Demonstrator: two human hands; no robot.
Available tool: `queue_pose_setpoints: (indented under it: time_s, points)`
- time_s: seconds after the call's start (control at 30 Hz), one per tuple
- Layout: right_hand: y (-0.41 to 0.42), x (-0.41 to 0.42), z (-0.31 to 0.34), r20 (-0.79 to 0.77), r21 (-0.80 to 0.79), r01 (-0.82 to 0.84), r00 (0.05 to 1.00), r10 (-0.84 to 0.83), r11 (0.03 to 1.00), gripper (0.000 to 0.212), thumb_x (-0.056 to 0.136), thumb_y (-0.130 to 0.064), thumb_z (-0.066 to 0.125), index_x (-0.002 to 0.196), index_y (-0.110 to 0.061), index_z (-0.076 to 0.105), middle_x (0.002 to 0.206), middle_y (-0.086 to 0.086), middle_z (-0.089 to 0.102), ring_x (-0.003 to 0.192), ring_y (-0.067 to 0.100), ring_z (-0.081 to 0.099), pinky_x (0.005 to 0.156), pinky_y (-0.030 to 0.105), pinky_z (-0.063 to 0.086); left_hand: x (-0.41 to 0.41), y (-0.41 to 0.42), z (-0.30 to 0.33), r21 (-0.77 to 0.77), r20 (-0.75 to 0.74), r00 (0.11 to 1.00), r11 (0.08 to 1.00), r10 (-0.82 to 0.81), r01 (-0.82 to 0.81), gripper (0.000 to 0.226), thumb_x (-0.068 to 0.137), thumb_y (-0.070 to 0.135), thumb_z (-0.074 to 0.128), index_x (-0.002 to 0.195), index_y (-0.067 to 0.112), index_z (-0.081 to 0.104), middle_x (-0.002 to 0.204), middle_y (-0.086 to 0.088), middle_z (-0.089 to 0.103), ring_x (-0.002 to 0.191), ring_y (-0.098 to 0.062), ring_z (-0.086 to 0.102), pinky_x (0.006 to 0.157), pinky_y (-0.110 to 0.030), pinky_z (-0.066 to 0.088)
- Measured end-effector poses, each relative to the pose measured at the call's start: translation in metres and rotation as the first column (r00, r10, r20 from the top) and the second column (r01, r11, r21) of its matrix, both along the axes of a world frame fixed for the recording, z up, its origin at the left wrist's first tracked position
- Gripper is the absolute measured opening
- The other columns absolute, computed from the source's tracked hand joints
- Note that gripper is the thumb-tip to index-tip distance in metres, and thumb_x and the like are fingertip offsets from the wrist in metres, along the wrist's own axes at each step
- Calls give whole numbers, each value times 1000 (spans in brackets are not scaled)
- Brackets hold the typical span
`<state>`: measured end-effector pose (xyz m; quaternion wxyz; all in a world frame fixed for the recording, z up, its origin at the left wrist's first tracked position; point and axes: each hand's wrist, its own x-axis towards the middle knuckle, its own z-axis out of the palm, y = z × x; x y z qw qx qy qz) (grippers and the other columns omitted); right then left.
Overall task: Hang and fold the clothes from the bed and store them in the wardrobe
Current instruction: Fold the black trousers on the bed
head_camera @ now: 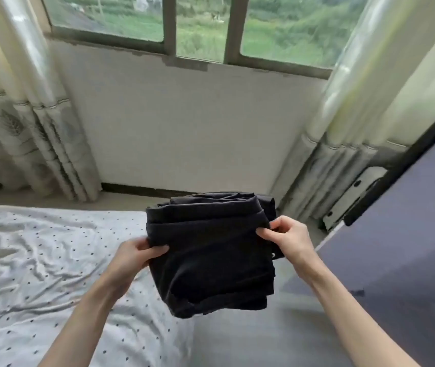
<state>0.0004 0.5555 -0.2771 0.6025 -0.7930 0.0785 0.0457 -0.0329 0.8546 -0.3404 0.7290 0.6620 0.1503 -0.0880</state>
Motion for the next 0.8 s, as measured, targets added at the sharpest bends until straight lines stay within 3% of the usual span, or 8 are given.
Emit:
queue_pose_setpoints:
  time_s: [0.13, 0.3, 0.47, 0.6, 0.7, 0.8]
  points:
    - [-102, -35, 35, 76, -1, 218, 973, -218, 976, 19, 73, -10, 78, 66, -11, 60, 65, 1, 68, 61, 14, 63, 57, 31, 50, 27, -102, 48, 9, 106, 966, 972, -236, 237, 22, 76, 8, 72, 97, 14, 72, 97, -5, 74, 91, -19, 70, 79, -30, 50]
    - [-236, -93, 86, 200, 1, 487, 856, -477, 874, 20, 72, -7, 79, 71, -6, 59, 75, 11, 68, 65, 19, 63, 64, 34, 52, 42, -258, 103, 19, 214, 854, 876, -474, 481, 20, 75, 7, 72, 95, 11, 73, 95, -8, 74, 86, -19, 71, 76, -29, 51]
    - [-332, -140, 145, 332, 59, 644, 708, -623, 763, 24, 70, -7, 80, 64, -15, 58, 57, -10, 66, 54, 2, 62, 52, 13, 47, 56, -389, 152, -21, 298, 757, 789, -582, 615, 17, 76, 4, 70, 93, 7, 71, 90, -9, 74, 76, -16, 70, 67, -24, 56]
    - [-402, -171, 194, 437, 74, 773, 543, -717, 631, 26, 70, -11, 81, 62, -19, 57, 59, -11, 65, 58, 3, 63, 54, 15, 49, 72, -498, 207, -5, 405, 613, 669, -678, 743, 17, 75, 3, 71, 91, 7, 71, 86, -8, 74, 74, -13, 70, 59, -17, 54]
    - [-442, -184, 229, 507, 70, 849, 423, -751, 524, 28, 70, -13, 81, 57, -23, 58, 61, -10, 67, 65, 9, 65, 60, 22, 51, 84, -568, 250, 12, 481, 490, 564, -727, 826, 18, 75, 4, 71, 93, 8, 71, 87, -4, 75, 78, -13, 71, 59, -16, 53]
    - [-479, -192, 267, 584, 91, 904, 291, -758, 417, 29, 69, -13, 81, 54, -23, 58, 61, -10, 67, 62, 7, 65, 57, 20, 48, 100, -637, 294, 47, 548, 353, 450, -758, 892, 19, 75, 5, 71, 94, 8, 70, 88, -2, 75, 80, -12, 71, 60, -16, 53]
